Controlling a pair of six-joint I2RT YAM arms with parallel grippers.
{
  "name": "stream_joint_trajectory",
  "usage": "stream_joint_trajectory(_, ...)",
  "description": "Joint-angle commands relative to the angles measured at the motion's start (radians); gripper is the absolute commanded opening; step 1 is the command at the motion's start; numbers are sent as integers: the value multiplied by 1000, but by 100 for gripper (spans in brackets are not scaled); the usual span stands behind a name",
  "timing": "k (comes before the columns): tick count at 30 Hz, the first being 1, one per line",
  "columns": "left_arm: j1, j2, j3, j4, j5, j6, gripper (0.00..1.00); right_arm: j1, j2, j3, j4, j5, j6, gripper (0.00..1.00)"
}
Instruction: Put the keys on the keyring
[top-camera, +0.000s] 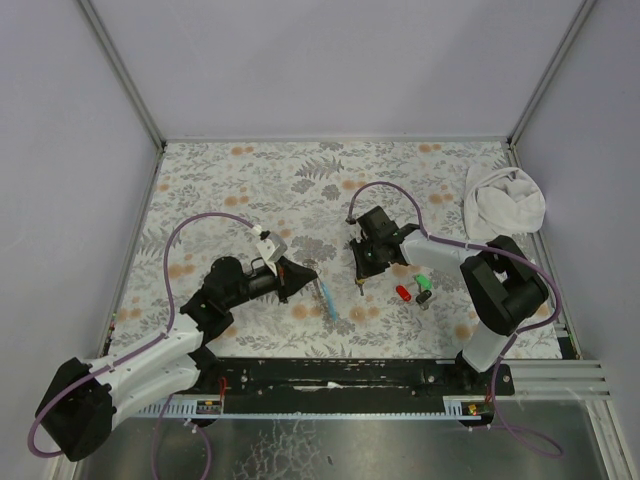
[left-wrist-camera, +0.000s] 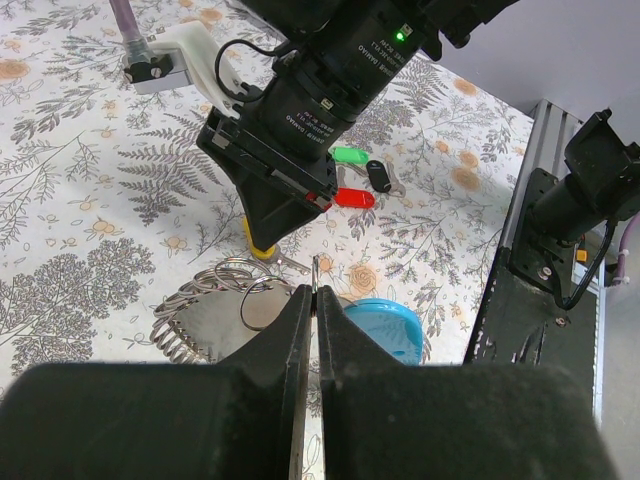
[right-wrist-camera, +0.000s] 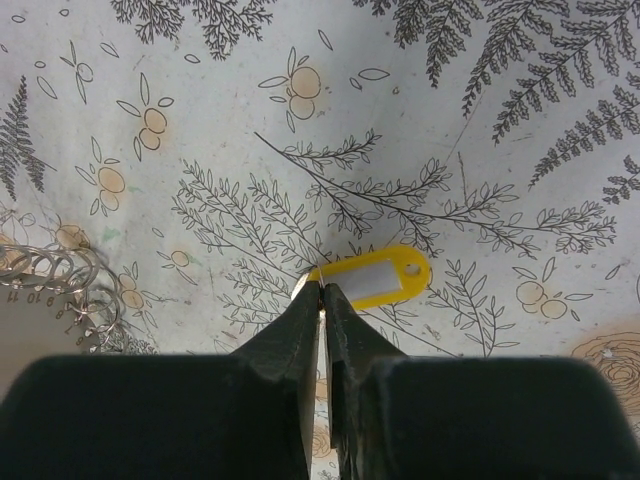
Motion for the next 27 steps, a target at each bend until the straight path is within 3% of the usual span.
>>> stream_joint_trajectory(1,0,0,16,20,12,-1,0,-5,-29,24,-5,-16,8,9)
stream_joint_trajectory(5,0,5,17,21,8,-3,0,-5,-38,19,2,-14,-4,0)
stream_joint_trajectory(20,0,17,-10,97,-113,-81,0,-5,-301,-227,383,-125,-231,0)
stream_joint_trajectory(27,0,62,-64,249,-120,-113,0,-6,-361,-230,392,-206,-321,0)
